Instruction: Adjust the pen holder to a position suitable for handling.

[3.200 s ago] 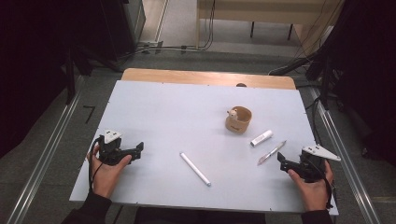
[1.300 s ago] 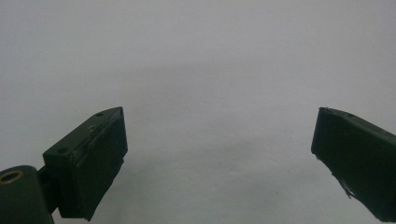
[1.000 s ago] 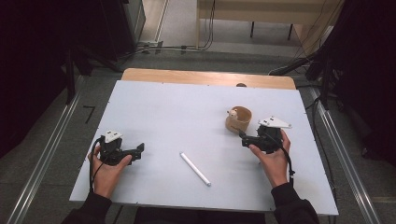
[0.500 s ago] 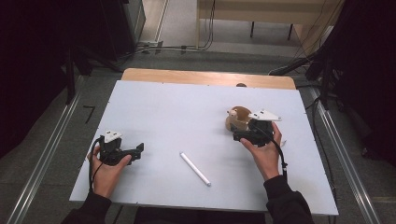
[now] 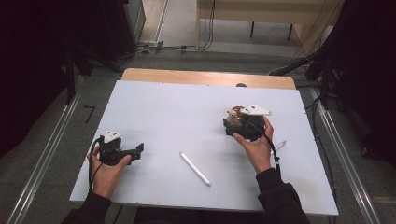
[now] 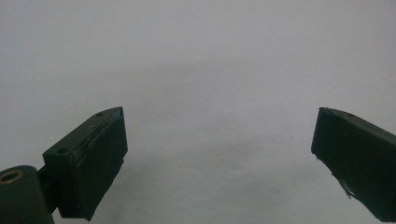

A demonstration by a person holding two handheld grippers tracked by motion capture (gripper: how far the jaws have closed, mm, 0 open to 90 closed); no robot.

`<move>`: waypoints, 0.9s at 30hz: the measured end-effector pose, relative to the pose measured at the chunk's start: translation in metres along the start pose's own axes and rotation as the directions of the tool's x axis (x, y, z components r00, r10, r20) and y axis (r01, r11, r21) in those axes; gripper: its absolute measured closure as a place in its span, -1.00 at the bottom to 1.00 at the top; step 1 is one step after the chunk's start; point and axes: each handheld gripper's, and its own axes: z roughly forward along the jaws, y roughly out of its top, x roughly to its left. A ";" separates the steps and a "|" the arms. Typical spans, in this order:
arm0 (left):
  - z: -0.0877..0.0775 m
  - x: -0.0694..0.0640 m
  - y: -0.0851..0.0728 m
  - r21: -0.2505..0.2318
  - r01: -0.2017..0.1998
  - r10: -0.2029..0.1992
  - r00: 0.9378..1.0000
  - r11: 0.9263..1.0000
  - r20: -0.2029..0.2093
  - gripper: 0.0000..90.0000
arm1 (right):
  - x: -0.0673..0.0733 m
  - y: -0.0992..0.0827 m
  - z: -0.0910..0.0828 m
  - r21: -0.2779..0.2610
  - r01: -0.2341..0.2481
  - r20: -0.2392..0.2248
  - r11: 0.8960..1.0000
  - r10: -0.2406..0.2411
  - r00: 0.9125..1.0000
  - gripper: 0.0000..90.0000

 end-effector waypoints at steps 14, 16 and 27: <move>0.000 0.000 0.000 0.006 -0.006 0.006 1.000 1.000 0.000 -0.91 | -0.004 -0.004 0.021 0.017 -0.007 0.016 1.000 0.007 1.000 -0.21; 0.001 0.000 0.000 0.006 -0.003 0.003 1.000 1.000 0.000 -0.91 | -0.003 -0.005 0.023 0.023 -0.002 0.015 1.000 0.002 1.000 -0.15; 0.001 0.001 0.000 0.011 -0.004 0.004 1.000 1.000 0.003 -0.91 | -0.003 -0.008 0.030 0.027 0.002 0.016 1.000 -0.003 1.000 0.32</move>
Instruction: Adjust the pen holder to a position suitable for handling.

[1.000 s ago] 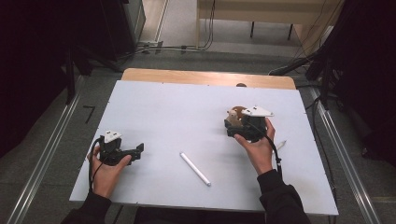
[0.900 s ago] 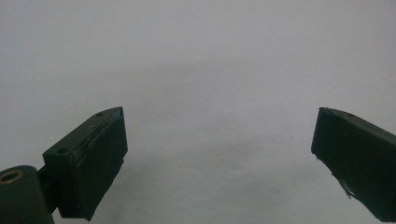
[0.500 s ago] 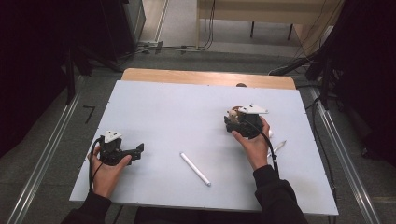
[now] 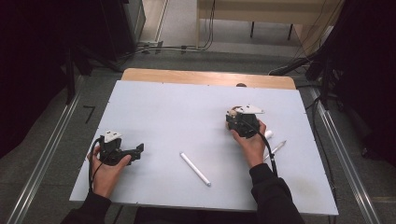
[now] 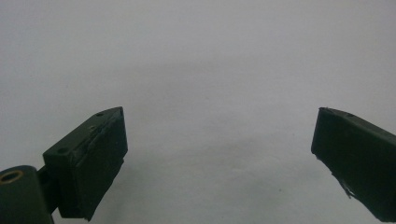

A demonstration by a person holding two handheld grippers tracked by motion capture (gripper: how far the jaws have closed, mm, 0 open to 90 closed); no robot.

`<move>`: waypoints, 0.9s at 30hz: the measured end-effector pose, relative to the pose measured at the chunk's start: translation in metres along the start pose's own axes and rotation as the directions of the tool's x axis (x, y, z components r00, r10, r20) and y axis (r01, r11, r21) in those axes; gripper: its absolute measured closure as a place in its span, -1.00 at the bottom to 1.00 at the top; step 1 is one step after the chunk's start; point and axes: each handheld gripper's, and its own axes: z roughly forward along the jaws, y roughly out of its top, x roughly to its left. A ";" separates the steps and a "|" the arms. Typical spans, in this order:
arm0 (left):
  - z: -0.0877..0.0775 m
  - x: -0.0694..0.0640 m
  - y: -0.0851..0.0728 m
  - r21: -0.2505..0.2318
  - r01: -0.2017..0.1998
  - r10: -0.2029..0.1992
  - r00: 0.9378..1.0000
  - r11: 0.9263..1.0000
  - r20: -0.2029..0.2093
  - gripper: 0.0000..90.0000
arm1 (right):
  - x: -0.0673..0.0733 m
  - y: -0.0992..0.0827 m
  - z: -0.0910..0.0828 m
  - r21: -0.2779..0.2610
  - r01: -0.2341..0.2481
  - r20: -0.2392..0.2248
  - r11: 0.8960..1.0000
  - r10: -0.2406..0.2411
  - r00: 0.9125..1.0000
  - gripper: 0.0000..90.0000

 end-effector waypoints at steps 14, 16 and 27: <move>0.001 -0.001 0.000 0.002 -0.003 0.003 1.000 1.000 0.004 -0.91 | 0.020 0.001 -0.003 -0.004 0.014 -0.082 1.000 -0.014 0.997 0.33; 0.001 -0.001 0.000 0.002 -0.002 0.002 1.000 1.000 0.005 -0.91 | 0.028 0.002 -0.003 -0.002 0.023 -0.100 1.000 -0.023 0.995 0.33; 0.000 -0.002 0.000 0.001 -0.003 0.003 1.000 1.000 0.008 -0.91 | 0.071 0.005 0.000 -0.001 0.074 -0.171 0.997 -0.073 0.983 0.33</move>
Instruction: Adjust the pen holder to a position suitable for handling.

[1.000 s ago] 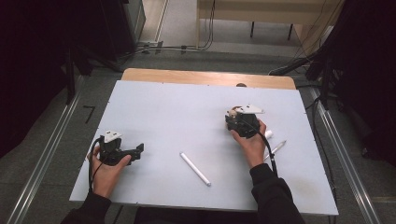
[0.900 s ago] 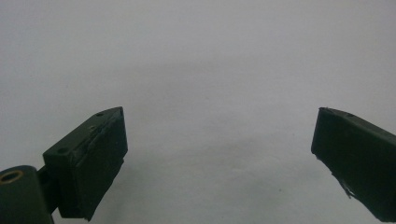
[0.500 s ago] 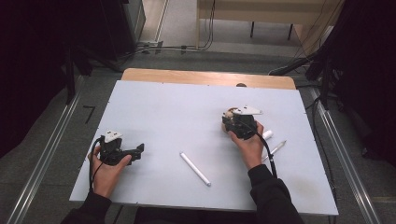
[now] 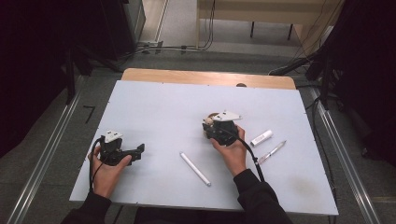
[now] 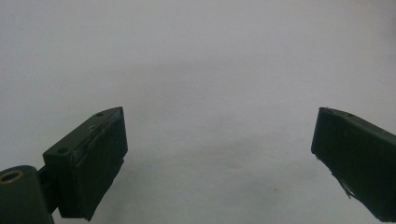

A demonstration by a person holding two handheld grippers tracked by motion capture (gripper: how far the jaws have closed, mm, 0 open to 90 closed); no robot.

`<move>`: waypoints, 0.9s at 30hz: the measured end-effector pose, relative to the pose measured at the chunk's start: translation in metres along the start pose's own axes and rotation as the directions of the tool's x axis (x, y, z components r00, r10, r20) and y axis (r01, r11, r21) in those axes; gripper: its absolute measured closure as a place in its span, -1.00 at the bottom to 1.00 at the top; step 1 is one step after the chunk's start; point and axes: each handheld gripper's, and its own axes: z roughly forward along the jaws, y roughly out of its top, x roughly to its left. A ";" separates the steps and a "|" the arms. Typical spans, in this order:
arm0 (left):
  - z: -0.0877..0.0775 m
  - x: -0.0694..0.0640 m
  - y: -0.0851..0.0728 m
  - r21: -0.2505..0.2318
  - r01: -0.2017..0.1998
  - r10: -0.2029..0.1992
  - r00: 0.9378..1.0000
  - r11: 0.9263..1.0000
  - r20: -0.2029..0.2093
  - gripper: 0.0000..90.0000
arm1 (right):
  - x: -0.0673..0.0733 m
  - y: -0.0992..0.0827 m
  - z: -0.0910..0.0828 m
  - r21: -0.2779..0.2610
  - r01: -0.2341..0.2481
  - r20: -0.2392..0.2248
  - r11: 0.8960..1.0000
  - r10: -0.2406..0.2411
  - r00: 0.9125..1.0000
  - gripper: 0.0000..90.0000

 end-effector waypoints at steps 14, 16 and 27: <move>0.003 -0.003 0.001 0.002 -0.008 0.008 1.000 1.000 0.009 -0.91 | 0.008 -0.001 -0.001 -0.007 0.002 -0.010 1.000 -0.002 1.000 0.16; 0.003 -0.004 0.001 0.000 -0.007 0.007 1.000 1.000 0.011 -0.91 | 0.008 -0.001 -0.003 -0.013 -0.002 -0.016 1.000 0.001 1.000 0.05; 0.004 -0.003 0.002 0.003 -0.007 0.007 1.000 1.000 0.010 -0.91 | 0.010 -0.011 -0.038 -0.090 -0.008 -0.026 0.996 0.005 1.000 -0.44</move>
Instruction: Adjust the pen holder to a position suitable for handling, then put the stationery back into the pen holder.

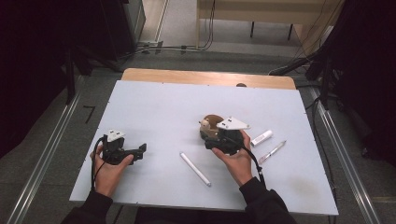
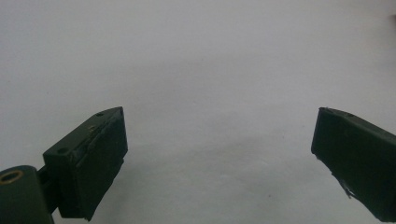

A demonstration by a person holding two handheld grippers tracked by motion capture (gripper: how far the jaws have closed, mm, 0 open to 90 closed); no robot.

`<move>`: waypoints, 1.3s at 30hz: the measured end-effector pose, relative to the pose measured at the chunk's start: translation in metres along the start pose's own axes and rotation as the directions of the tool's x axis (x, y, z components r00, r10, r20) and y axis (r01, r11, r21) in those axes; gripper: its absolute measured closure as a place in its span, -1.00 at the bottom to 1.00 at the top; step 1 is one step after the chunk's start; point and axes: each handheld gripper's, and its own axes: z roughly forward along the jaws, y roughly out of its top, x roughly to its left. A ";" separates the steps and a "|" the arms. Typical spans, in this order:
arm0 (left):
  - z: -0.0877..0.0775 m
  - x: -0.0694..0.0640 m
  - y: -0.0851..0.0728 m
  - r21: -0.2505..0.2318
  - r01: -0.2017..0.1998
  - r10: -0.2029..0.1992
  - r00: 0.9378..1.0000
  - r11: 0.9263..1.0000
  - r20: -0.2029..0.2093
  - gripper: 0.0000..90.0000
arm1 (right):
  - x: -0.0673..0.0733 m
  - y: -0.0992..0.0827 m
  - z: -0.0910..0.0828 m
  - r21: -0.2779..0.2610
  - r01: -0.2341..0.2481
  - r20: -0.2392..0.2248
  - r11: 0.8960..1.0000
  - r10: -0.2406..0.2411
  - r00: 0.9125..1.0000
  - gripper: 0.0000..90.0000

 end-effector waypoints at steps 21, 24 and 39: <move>-0.001 0.000 0.000 0.000 -0.005 0.005 1.000 1.000 -0.001 -0.91 | 0.032 -0.044 -0.015 0.047 0.016 -0.061 0.999 -0.013 0.998 -0.60; -0.001 0.000 0.000 -0.002 -0.004 0.004 1.000 1.000 0.000 -0.91 | 0.037 -0.047 -0.012 0.061 0.025 -0.071 0.998 -0.021 0.997 -0.60; 0.000 -0.001 0.000 -0.001 -0.008 0.008 1.000 1.000 0.002 -0.91 | 0.055 -0.054 0.003 0.107 0.063 -0.110 0.992 -0.051 0.993 -0.56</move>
